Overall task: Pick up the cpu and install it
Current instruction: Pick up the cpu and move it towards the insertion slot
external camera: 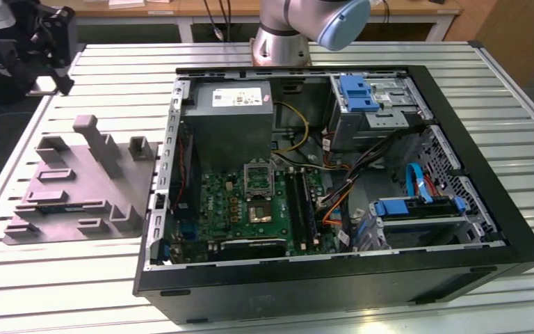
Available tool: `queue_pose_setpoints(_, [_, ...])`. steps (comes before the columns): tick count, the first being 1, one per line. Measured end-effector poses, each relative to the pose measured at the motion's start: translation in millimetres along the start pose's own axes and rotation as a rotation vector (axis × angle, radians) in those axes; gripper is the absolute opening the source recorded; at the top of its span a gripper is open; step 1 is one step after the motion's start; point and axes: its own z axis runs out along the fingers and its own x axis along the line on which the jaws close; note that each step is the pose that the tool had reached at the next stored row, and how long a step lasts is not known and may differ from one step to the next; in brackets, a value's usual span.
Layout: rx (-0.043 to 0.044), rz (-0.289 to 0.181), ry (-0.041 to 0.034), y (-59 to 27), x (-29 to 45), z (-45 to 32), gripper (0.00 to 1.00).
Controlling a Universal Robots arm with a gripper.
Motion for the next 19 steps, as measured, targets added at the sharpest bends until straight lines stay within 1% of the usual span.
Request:
queue_pose_setpoints(10, [0.0000, 0.000, 0.0000, 0.2, -4.9, -0.1, 0.47])
queue_pose_setpoints(19, [0.0001, 0.000, 0.0001, 0.3, -7.0, -0.1, 0.47])
